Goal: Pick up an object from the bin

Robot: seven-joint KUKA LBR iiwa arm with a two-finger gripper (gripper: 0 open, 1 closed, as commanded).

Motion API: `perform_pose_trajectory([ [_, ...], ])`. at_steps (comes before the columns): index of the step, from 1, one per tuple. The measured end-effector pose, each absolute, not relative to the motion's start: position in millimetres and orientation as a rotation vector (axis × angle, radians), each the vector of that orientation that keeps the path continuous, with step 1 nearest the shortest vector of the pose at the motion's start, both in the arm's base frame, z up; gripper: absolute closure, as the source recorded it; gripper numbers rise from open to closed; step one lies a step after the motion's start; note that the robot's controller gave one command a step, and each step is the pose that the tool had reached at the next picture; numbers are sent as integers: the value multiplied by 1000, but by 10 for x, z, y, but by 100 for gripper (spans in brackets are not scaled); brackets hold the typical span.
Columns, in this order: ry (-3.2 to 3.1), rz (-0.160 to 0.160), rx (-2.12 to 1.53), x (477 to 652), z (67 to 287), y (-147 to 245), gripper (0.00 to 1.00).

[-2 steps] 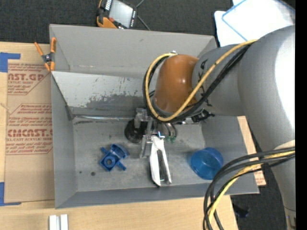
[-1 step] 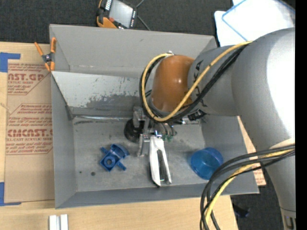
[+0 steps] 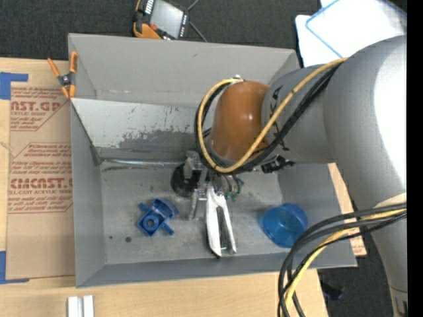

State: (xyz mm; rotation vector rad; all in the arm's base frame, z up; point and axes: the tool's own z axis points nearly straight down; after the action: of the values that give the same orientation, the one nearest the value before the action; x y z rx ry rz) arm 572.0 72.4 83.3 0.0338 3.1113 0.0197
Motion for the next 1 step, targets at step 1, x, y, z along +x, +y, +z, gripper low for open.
perform_pose_trajectory([
  [1, 3102, 18, 48, 5460, 735, 218, 0],
])
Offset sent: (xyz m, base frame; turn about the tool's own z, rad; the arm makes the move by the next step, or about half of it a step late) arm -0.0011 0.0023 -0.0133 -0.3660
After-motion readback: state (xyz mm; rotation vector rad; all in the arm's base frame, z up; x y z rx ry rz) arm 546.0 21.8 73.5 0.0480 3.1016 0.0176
